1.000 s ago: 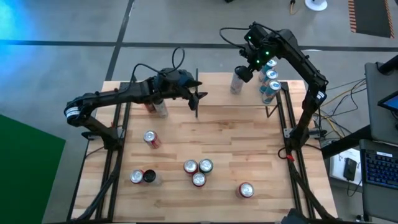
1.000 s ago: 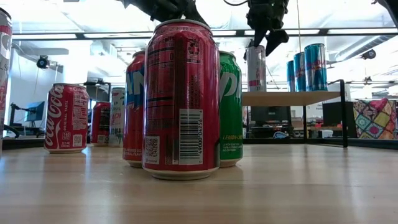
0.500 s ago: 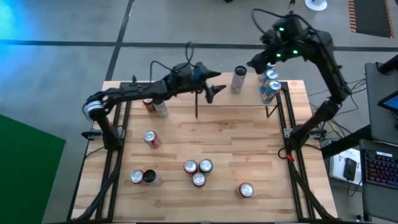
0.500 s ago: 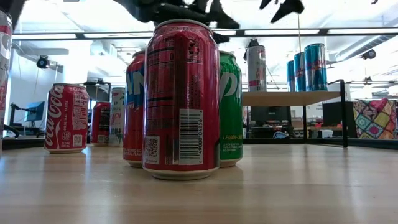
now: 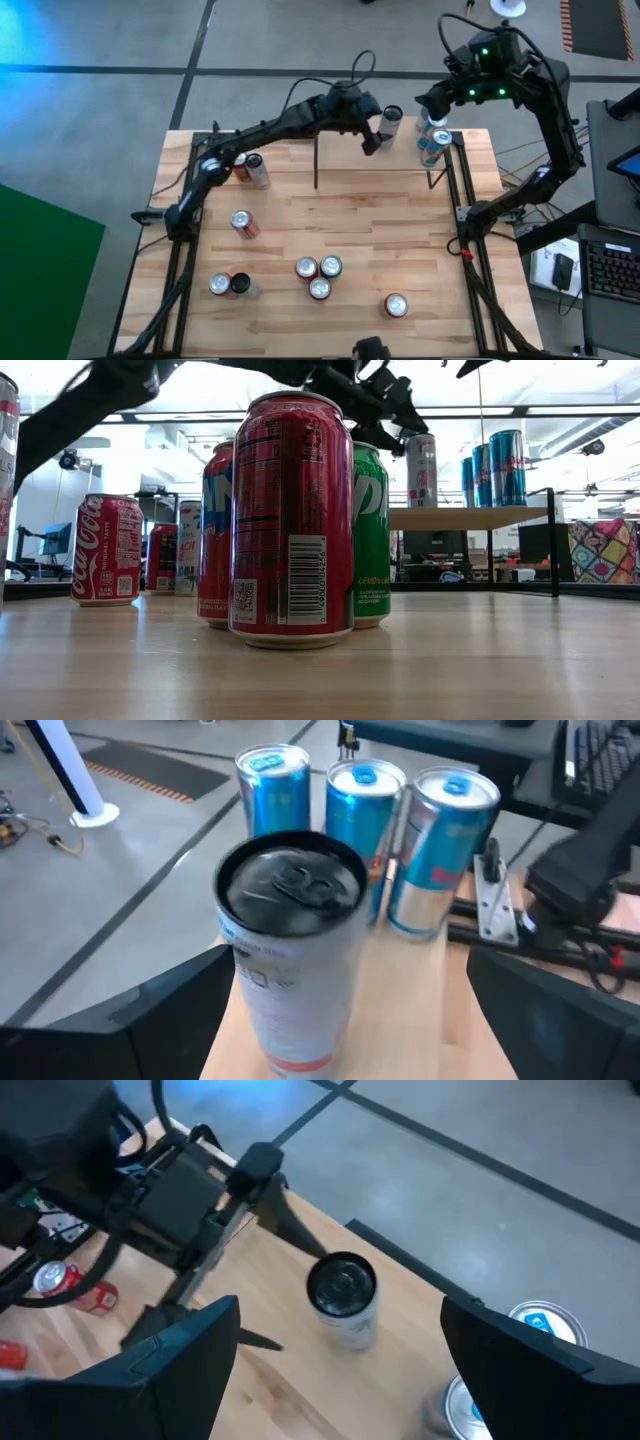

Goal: Place canned beverage on shelf
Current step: Put the bottom white-pink soda can on the shelf

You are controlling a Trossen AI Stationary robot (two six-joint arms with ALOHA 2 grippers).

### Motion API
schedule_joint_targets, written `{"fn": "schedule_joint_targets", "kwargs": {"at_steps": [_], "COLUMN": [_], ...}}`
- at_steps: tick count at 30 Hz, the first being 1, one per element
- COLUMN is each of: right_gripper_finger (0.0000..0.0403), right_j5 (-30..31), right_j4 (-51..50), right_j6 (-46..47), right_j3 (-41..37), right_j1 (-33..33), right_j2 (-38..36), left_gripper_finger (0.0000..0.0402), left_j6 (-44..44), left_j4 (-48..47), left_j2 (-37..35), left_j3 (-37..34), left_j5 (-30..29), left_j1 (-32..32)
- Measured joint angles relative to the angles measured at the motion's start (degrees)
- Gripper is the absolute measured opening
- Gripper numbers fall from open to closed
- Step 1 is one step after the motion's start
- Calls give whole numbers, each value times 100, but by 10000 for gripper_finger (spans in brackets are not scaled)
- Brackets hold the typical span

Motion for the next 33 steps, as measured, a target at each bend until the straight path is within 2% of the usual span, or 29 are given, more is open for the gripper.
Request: {"fn": "schedule_joint_targets", "kwargs": {"at_steps": [4,6,13,21,25,28,33], "right_gripper_finger": [330,329,329,329,329,329,329], "right_j5": [-10,-8,3,-10,-9,-11,-1], "right_j4": [-27,-37,40,38,39,40,39], "right_j6": [-119,-162,-291,-335,-335,-333,-332], "right_j3": [-2,-2,-2,-7,-7,-7,-7], "right_j1": [0,0,-2,-2,-2,-2,-4], "right_j2": [0,4,42,129,125,122,120], "left_gripper_finger": [385,383,370,343,328,322,320], "left_j6": [-358,-358,4,46,26,10,-217], "left_j4": [861,985,1532,2053,2143,2292,2565], "left_j2": [-213,-272,-255,-212,-102,-55,153], "left_j3": [-698,-859,-919,-1006,-1028,-1030,-1019], "left_j5": [-152,-173,331,606,942,1427,1500], "left_j1": [52,90,124,266,344,373,384]}}
